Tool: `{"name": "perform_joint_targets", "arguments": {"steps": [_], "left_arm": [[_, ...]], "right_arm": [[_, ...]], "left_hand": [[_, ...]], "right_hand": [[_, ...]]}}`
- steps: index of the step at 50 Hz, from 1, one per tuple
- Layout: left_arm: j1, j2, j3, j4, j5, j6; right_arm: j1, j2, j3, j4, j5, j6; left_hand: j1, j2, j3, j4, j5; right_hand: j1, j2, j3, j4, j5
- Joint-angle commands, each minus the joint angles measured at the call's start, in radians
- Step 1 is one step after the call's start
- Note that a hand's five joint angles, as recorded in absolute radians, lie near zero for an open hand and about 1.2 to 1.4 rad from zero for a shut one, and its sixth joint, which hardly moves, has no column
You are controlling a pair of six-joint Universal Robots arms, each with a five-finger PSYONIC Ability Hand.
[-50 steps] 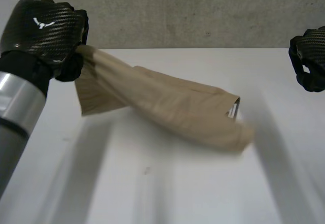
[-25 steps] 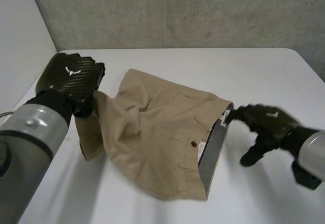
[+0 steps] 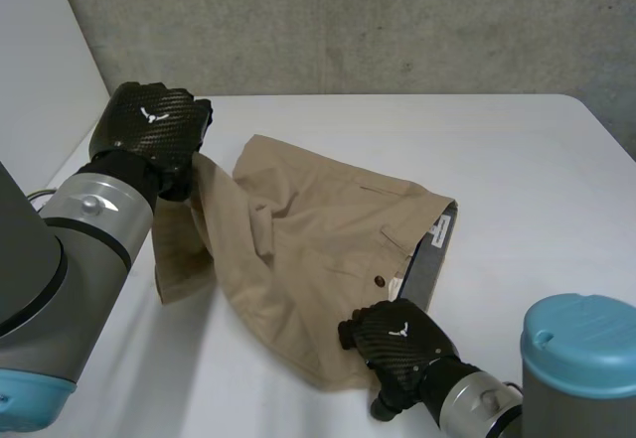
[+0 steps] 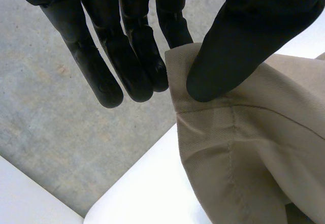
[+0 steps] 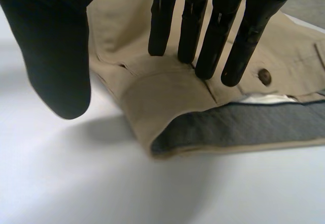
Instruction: Fold the shorts.
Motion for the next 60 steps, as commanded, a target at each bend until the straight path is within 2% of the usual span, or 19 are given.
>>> {"name": "perform_joint_targets", "arguments": {"steps": [1,5,9,12,15,20,23,26,33,37,44,50,55,60], "left_arm": [[0.002,-0.003,0.004,0.003,0.0,-0.001],[0.012,-0.003,0.004,0.002,0.0,-0.001],[0.018,-0.002,0.002,0.002,0.0,-0.004],[0.018,0.0,0.002,0.002,-0.003,-0.006],[0.018,0.001,-0.001,0.002,-0.005,-0.006],[0.018,0.004,-0.002,0.002,-0.005,-0.006],[0.018,0.003,-0.004,0.002,-0.005,-0.006],[0.018,0.004,-0.005,0.0,-0.008,-0.006],[0.012,0.017,-0.038,-0.008,-0.005,-0.004],[0.009,0.04,-0.07,-0.011,-0.003,-0.003],[0.006,0.113,-0.151,-0.05,0.0,0.0],[-0.038,0.193,-0.212,-0.167,0.004,-0.009],[-0.126,0.227,-0.242,-0.245,0.004,-0.042],[-0.146,0.212,-0.258,-0.25,0.011,-0.079]], "right_arm": [[0.021,0.026,0.003,-0.082,0.097,-0.023],[0.027,0.033,0.003,-0.099,0.103,-0.025],[0.027,0.053,-0.003,-0.124,0.103,-0.028],[0.028,0.063,-0.006,-0.13,0.106,-0.037],[0.027,0.076,-0.008,-0.136,0.109,-0.055],[0.025,0.084,-0.01,-0.147,0.123,-0.069],[0.021,0.083,-0.01,-0.147,0.131,-0.068],[0.012,0.067,-0.01,-0.144,0.146,-0.066],[-0.042,-0.117,-0.008,-0.09,0.162,-0.084],[-0.152,-0.219,-0.023,0.019,0.149,-0.144],[-0.353,-0.355,-0.083,0.266,0.067,-0.279],[-0.513,-0.463,-0.157,0.517,-0.041,-0.371],[-0.599,-0.496,-0.191,0.646,-0.119,-0.413],[-0.617,-0.493,-0.189,0.677,-0.217,-0.436]], "left_hand": [[0.261,0.203,0.208,0.196,0.256],[0.261,0.203,0.208,0.196,0.256],[0.261,0.203,0.208,0.196,0.256],[0.261,0.203,0.208,0.196,0.256],[0.261,0.203,0.208,0.196,0.256],[0.261,0.203,0.208,0.196,0.256],[0.261,0.203,0.208,0.196,0.256],[0.261,0.203,0.208,0.196,0.256],[0.261,0.203,0.208,0.196,0.256],[0.261,0.203,0.208,0.196,0.256],[0.261,0.203,0.208,0.196,0.256],[0.261,0.203,0.208,0.196,0.256],[0.261,0.203,0.208,0.196,0.256],[0.261,0.203,0.208,0.196,0.256]], "right_hand": [[0.267,0.183,0.182,0.185,0.204],[0.347,0.262,0.261,0.264,0.283],[0.523,0.438,0.437,0.44,0.459],[0.549,0.465,0.463,0.467,0.486],[0.722,0.638,0.636,0.64,0.659],[0.769,0.685,0.684,0.687,0.706],[0.906,0.822,0.82,0.824,0.843],[0.907,0.822,0.821,0.824,0.843],[0.907,0.822,0.821,0.824,0.843],[0.907,0.822,0.821,0.824,0.843],[0.907,0.822,0.821,0.824,0.843],[0.907,0.822,0.821,0.824,0.843],[0.907,0.822,0.821,0.824,0.843],[0.907,0.822,0.821,0.824,0.843]]}}
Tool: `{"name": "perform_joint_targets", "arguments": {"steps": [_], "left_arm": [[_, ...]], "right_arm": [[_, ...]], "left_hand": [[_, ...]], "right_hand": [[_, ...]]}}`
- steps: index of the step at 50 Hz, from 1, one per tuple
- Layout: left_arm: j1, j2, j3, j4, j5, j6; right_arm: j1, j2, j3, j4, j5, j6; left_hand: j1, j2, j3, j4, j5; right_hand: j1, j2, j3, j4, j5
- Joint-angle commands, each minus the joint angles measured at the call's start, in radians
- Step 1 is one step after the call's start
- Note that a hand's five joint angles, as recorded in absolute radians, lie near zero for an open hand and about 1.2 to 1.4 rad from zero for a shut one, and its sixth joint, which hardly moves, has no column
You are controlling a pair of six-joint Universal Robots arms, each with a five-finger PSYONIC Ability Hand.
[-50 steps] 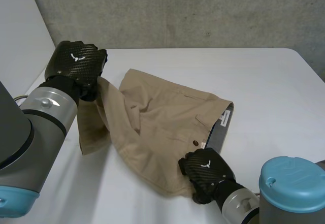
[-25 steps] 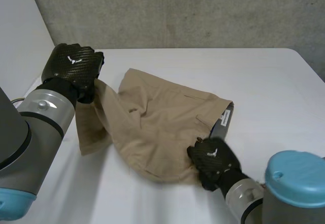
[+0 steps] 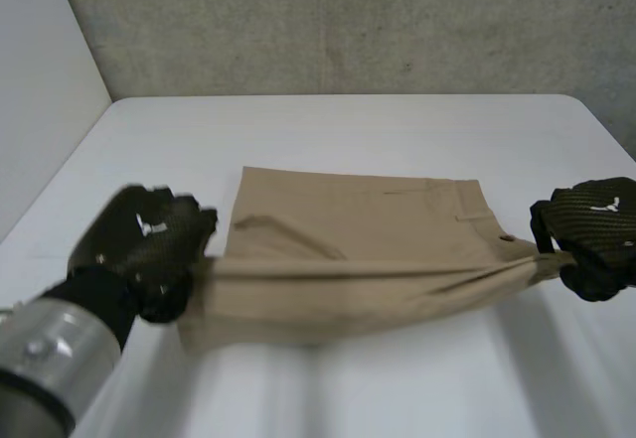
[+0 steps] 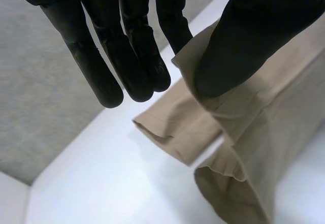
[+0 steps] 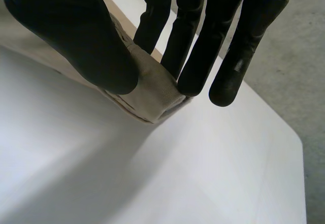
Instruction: Fold the shorts.
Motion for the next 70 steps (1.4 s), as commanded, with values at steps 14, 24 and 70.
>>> {"name": "perform_joint_targets", "arguments": {"steps": [14,24,70], "left_arm": [[0.072,-0.367,0.218,0.154,0.004,-0.038],[0.117,-0.732,0.586,0.177,0.0,-0.001],[0.14,-0.794,0.637,0.623,0.076,0.084]], "right_arm": [[0.038,0.409,-0.192,-0.117,-0.054,0.011],[0.14,0.652,-0.431,-0.352,0.078,0.028],[0.217,0.617,-0.459,-0.762,0.143,0.278]], "left_hand": [[0.261,0.203,0.206,0.196,0.256],[0.261,0.203,0.206,0.196,0.256],[-0.942,-1.001,-0.998,-1.007,-0.947]], "right_hand": [[0.483,0.23,0.218,0.209,0.24],[0.483,0.23,0.218,0.209,0.24],[-0.739,-0.991,-1.003,-1.013,-0.981]]}}
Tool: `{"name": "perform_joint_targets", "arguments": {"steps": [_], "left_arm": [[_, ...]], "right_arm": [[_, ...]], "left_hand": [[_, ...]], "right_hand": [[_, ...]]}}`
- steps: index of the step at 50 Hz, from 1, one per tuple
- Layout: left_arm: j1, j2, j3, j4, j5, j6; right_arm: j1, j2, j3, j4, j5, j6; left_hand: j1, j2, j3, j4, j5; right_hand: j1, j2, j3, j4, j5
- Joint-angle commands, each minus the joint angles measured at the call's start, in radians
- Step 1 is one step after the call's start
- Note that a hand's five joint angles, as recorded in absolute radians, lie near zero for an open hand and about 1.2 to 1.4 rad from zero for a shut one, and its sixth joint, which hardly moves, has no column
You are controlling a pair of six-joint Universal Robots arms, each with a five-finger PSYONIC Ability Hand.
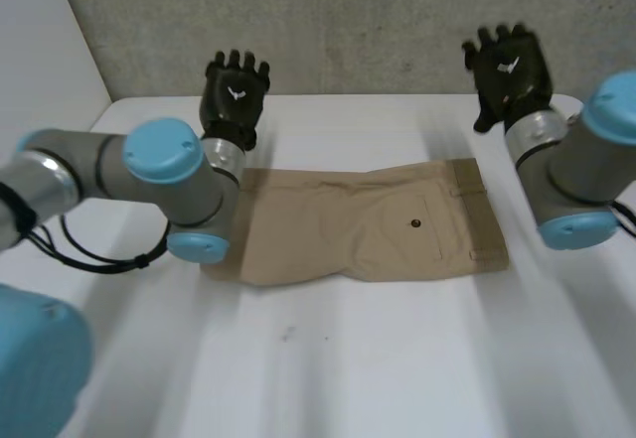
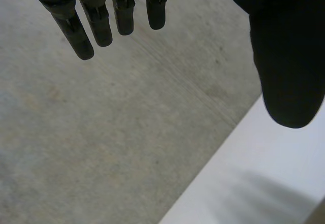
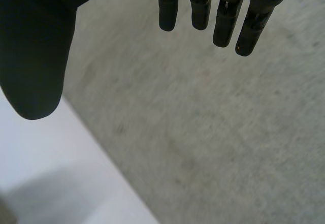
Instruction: Fold the shorts.
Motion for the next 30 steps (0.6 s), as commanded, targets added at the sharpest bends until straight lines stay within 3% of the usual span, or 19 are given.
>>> {"name": "perform_joint_targets", "arguments": {"steps": [1,11,19,30], "left_arm": [[-0.012,0.252,-0.272,-0.017,-0.002,-0.075],[-0.011,0.477,-0.611,-0.11,0.05,-0.268],[-0.009,0.499,-0.708,-0.124,0.053,-0.284],[-0.014,0.496,-0.718,-0.124,0.047,-0.288]], "right_arm": [[-0.014,-0.228,0.186,0.136,-0.058,0.147],[-0.112,-0.271,0.394,0.442,-0.121,0.155],[-0.184,-0.222,0.491,0.367,-0.235,0.146],[-0.186,-0.061,0.467,0.217,-0.241,0.098]], "left_hand": [[-0.001,-0.006,-0.014,-0.007,-0.029],[0.005,0.0,-0.008,-0.001,-0.023],[0.005,0.0,-0.008,-0.001,-0.023],[0.002,-0.003,-0.011,-0.004,-0.026]], "right_hand": [[-0.025,-0.045,-0.039,-0.055,-0.066],[0.167,0.146,0.153,0.137,0.126],[0.367,0.346,0.353,0.337,0.326],[0.444,0.423,0.43,0.413,0.402]]}}
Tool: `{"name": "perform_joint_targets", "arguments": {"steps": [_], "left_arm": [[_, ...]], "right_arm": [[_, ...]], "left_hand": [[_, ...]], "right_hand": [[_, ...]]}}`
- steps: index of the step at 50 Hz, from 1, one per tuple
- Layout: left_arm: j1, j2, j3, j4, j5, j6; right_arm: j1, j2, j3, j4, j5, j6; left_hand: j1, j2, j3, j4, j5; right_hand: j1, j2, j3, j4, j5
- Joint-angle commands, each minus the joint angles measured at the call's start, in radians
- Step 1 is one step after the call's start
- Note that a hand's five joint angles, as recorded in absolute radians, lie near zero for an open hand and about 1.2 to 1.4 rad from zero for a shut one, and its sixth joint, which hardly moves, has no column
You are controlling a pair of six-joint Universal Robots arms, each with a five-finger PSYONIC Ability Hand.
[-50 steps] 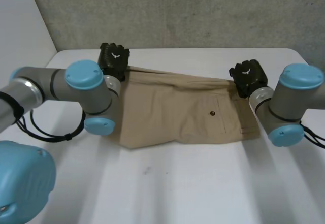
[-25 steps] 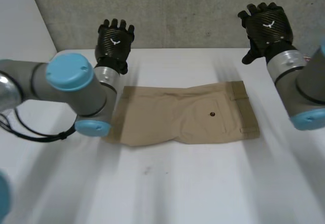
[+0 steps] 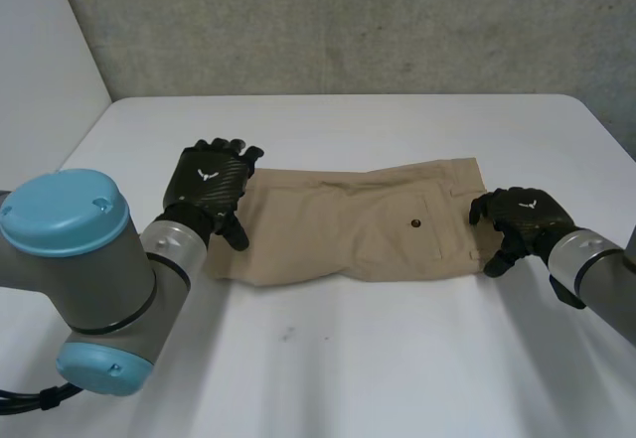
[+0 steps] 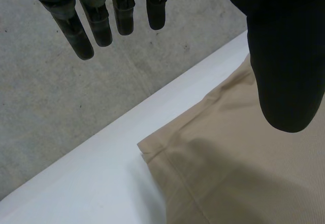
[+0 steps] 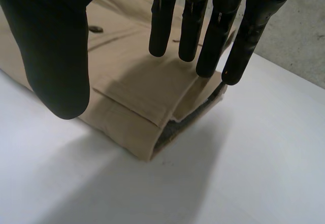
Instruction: Fold the shorts.
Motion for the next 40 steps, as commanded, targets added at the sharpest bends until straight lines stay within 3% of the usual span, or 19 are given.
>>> {"name": "perform_joint_targets", "arguments": {"steps": [1,11,13,14,15,22,32,40], "left_arm": [[-0.004,-0.002,-0.001,0.001,-0.005,0.0],[-0.002,-0.002,-0.003,0.001,-0.005,0.001],[-0.004,-0.001,-0.003,0.001,-0.006,0.0],[-0.004,-0.001,-0.004,0.001,-0.006,0.001],[-0.004,0.001,-0.004,0.0,-0.006,0.0],[-0.002,0.031,-0.022,0.0,-0.006,0.001],[0.008,0.114,-0.058,0.0,-0.002,0.001],[0.008,0.146,-0.07,-0.002,-0.003,0.001]], "right_arm": [[0.003,0.091,-0.029,-0.071,0.006,-0.048],[0.001,0.16,-0.08,-0.082,0.037,-0.074],[0.001,0.166,-0.086,-0.083,0.04,-0.076],[0.0,0.168,-0.094,-0.083,0.04,-0.074],[-0.002,0.166,-0.095,-0.083,0.042,-0.074],[-0.072,0.059,-0.08,-0.076,0.104,-0.06],[-0.258,0.007,-0.109,-0.043,0.114,-0.129],[-0.215,-0.007,-0.192,0.021,0.109,-0.283]], "left_hand": [[0.002,-0.003,-0.011,-0.004,-0.026],[0.002,-0.003,-0.011,-0.004,-0.026],[0.002,-0.003,-0.011,-0.004,-0.026],[0.002,-0.003,-0.011,-0.004,-0.026],[0.002,-0.003,-0.011,-0.004,-0.026],[0.002,-0.003,-0.011,-0.004,-0.026],[0.002,-0.003,-0.011,-0.004,-0.026],[0.002,-0.003,-0.011,-0.004,-0.026]], "right_hand": [[0.168,0.087,0.085,0.088,0.108],[0.244,0.163,0.161,0.164,0.184],[0.496,0.414,0.412,0.415,0.436],[0.875,0.794,0.791,0.795,0.815],[0.924,0.843,0.841,0.844,0.864],[0.925,0.843,0.841,0.844,0.865],[0.925,0.843,0.841,0.844,0.865],[0.925,0.843,0.841,0.844,0.865]]}}
